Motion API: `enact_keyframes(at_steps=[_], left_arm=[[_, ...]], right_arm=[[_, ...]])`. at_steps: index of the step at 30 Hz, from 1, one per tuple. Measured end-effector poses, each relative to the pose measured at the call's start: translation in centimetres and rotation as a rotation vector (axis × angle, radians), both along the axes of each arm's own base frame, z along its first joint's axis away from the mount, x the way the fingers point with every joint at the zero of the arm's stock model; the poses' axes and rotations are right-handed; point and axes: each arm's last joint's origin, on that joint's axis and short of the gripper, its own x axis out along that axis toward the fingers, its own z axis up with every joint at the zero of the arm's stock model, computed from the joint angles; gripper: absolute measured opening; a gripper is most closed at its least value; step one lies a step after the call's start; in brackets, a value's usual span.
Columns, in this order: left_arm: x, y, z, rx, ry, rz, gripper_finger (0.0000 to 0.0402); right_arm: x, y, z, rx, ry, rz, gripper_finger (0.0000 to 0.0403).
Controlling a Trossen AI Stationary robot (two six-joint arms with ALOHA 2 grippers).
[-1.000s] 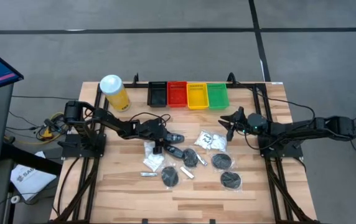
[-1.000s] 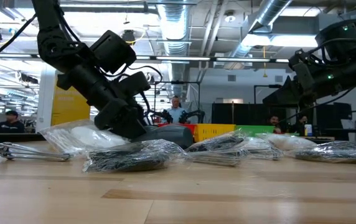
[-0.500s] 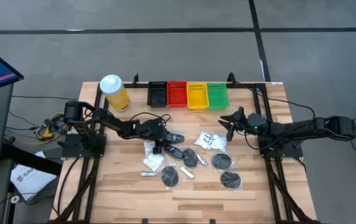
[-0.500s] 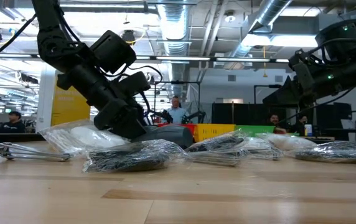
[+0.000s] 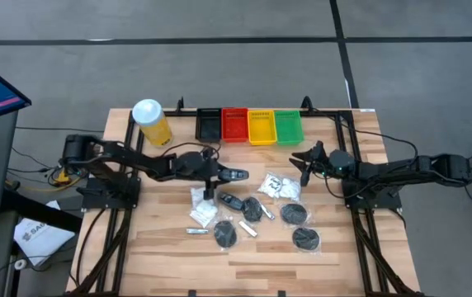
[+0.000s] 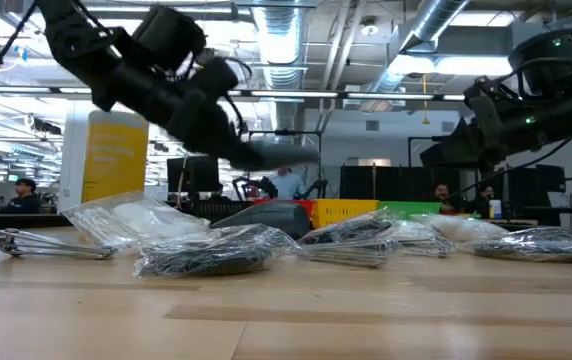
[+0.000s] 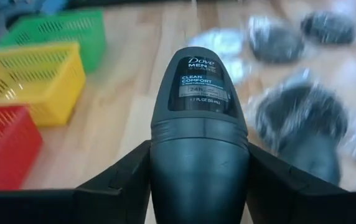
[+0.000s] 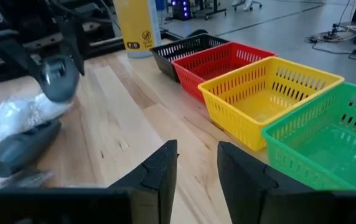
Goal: Pick & Place Travel size toiletries
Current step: Put the deodorant into the green bin
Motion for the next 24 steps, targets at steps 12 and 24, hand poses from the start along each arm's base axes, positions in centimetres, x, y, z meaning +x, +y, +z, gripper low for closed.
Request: enact_keyframes(at_steps=[12, 24], left_arm=[[-1.1, -0.2, 4.1, -0.041, -0.179, -0.027, 0.0192], [-0.8, -0.4, 5.4, -0.058, -0.305, -0.104, 0.0192]], right_arm=[[0.5, 0.7, 1.7, -0.022, -0.18, 0.053, 0.0107], [4.5, 3.1, 6.1, -0.144, -0.227, 0.231, 0.0107]])
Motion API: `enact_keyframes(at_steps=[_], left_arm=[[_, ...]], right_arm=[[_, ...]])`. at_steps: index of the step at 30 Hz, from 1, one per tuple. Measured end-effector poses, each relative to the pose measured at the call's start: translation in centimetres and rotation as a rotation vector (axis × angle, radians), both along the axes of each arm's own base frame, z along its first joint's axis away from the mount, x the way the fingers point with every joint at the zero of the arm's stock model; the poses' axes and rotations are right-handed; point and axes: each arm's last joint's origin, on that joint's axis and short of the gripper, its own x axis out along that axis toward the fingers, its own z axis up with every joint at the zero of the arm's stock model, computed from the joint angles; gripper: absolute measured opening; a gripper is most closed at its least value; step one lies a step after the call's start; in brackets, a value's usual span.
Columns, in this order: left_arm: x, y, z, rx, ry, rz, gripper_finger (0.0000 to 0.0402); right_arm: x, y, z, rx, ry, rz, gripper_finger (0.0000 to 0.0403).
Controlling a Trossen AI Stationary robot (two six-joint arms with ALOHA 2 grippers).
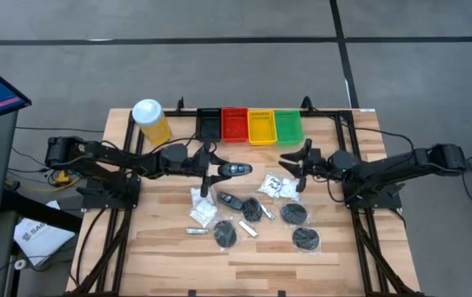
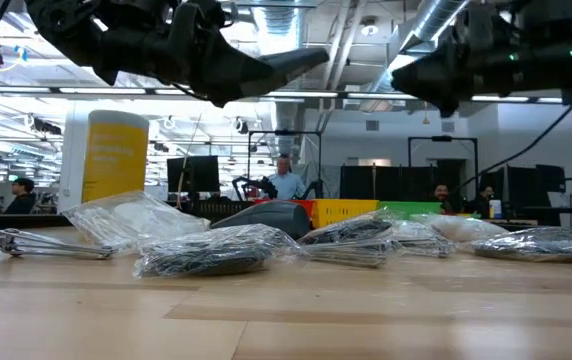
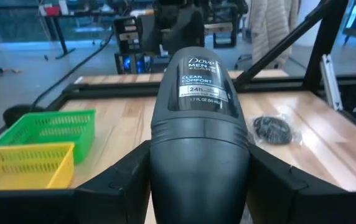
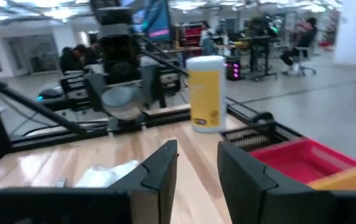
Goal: Pick & Place Travel size toiletries
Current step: Put the deodorant into the green bin
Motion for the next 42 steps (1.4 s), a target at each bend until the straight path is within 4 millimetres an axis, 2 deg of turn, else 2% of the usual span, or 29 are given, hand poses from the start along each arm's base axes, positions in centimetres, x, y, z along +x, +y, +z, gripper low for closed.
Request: enact_keyframes(at_steps=[10, 14, 23, 27, 32, 42], left_arm=[[0.1, -0.2, 1.1, 0.0, -0.112, -0.024, 0.0192], [0.1, -0.4, 1.2, -0.016, -0.123, -0.032, 0.0192], [0.1, -0.4, 1.4, -0.016, -0.147, -0.032, 0.0192], [0.1, -0.4, 1.5, -0.017, -0.154, -0.032, 0.0192], [0.1, -0.4, 1.5, -0.017, -0.159, -0.044, 0.0192], [0.1, -0.4, 1.6, -0.018, -0.17, -0.05, 0.0192]], right_arm=[[5.4, 1.7, 1.9, -0.144, 0.054, 0.075, 0.0109], [6.7, 1.8, 2.5, -0.154, 0.047, 0.073, 0.013], [8.3, 2.1, 3.2, -0.156, 0.039, 0.082, 0.0245], [8.7, 2.1, 3.6, -0.156, 0.03, 0.079, 0.0279], [8.7, 2.1, 3.8, -0.156, 0.017, 0.079, 0.0297], [9.8, 2.8, 5.2, -0.183, -0.023, 0.095, 0.0297]])
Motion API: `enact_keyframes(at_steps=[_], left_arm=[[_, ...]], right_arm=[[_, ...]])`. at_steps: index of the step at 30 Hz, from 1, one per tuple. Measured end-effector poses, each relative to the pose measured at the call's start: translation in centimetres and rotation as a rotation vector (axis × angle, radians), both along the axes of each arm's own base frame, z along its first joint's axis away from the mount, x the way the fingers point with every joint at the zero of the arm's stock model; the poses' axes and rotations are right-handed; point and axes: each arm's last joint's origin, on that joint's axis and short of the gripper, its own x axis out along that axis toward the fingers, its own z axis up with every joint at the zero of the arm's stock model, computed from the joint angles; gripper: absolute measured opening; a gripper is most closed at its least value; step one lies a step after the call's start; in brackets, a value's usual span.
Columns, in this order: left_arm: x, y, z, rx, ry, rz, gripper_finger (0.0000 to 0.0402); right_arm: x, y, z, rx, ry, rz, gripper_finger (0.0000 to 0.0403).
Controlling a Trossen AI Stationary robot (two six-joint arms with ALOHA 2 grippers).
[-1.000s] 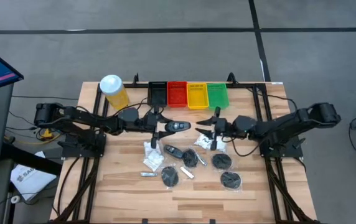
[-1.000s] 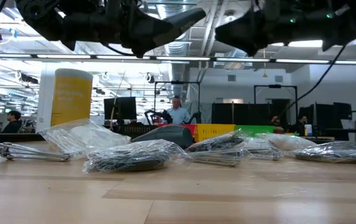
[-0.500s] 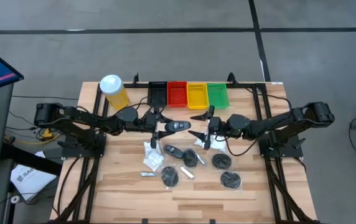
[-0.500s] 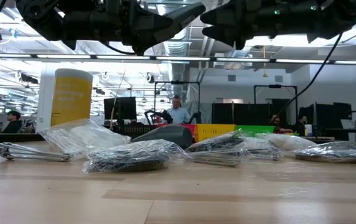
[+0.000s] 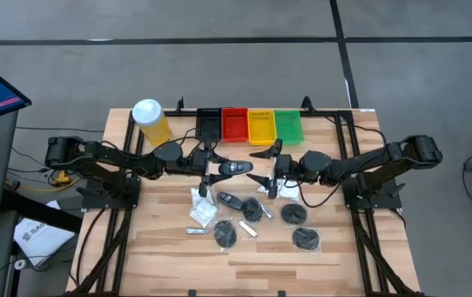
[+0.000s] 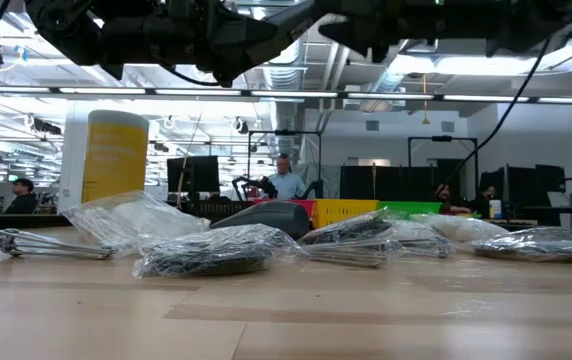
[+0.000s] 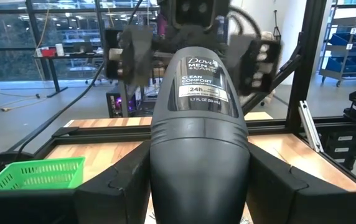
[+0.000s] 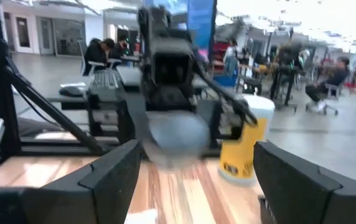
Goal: Pick & Place Travel size toiletries
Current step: Put the deodorant into the green bin
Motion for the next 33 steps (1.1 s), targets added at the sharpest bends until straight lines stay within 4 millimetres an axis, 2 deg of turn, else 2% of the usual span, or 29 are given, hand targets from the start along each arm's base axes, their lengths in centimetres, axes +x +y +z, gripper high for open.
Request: enact_keyframes(at_steps=[17, 22, 33], left_arm=[[0.0, -0.8, 0.1, 0.006, -0.013, -0.028, 0.0192], [0.0, -0.8, 0.1, 0.006, -0.014, -0.025, 0.0192], [0.0, -0.8, 0.2, 0.007, -0.023, -0.028, 0.0192]], right_arm=[[5.7, 1.2, -0.4, -0.127, 0.044, 0.014, 0.0296], [6.3, 1.5, -0.2, -0.137, 0.036, 0.017, 0.0296], [6.1, 1.5, 0.1, -0.118, 0.028, 0.021, 0.0296]])
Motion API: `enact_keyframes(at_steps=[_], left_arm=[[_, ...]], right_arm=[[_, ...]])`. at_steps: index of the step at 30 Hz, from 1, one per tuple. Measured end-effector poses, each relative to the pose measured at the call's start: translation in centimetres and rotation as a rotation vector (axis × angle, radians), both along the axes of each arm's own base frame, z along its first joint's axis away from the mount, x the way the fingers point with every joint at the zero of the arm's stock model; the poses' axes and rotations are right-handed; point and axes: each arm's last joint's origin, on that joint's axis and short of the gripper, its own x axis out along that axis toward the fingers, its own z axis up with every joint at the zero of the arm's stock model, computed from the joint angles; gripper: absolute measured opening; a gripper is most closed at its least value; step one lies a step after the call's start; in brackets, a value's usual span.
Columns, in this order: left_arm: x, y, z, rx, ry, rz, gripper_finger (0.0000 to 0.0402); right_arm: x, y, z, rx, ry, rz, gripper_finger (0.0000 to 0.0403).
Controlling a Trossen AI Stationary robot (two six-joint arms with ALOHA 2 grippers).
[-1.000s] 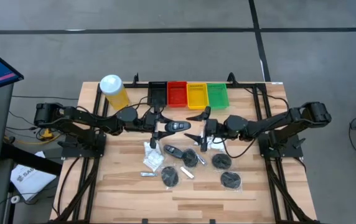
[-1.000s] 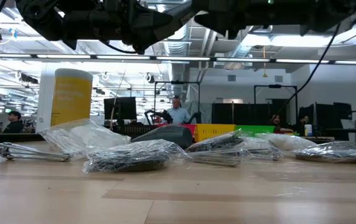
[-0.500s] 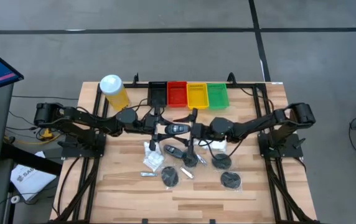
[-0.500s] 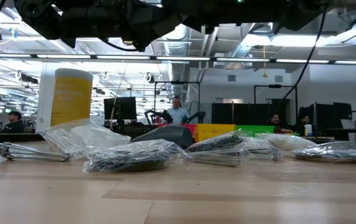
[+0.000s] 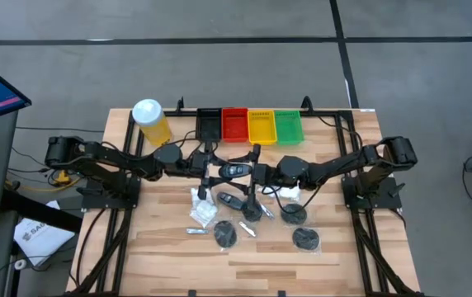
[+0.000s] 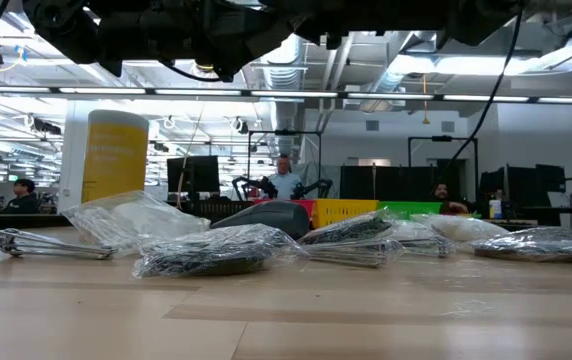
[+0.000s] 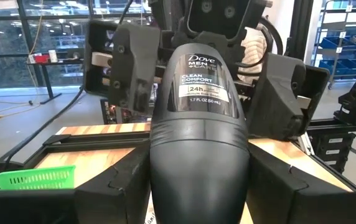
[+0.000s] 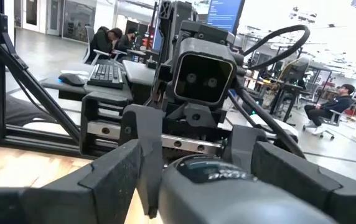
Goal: Pick & Place Travel size toiletries
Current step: Put the deodorant into the green bin
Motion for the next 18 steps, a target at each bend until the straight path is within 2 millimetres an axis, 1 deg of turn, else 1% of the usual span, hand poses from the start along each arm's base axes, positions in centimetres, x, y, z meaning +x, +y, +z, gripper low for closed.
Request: enact_keyframes(at_steps=[4, 8, 11, 14, 18], left_arm=[[0.0, 0.0, 0.01, 0.0, -0.001, 0.0, 0.0192], [0.0, 0.0, 0.01, 0.0, -0.001, 0.0, 0.0192], [0.0, -0.01, 0.02, 0.0, -0.002, -0.002, 0.0192], [-0.01, -0.05, 0.01, 0.004, -0.002, -0.017, 0.0192], [-0.01, -0.06, 0.0, 0.005, -0.002, -0.019, 0.0191]], right_arm=[[0.01, -0.02, -0.07, 0.0, 0.007, 0.0, 0.0286], [0.0, -0.02, -0.05, 0.0, 0.005, -0.001, 0.0266], [-0.01, -0.02, -0.01, 0.0, 0.003, -0.002, 0.0236], [-0.02, -0.02, -0.03, 0.003, 0.006, -0.001, 0.019], [-0.01, -0.02, -0.06, 0.003, 0.01, -0.001, 0.0188]])
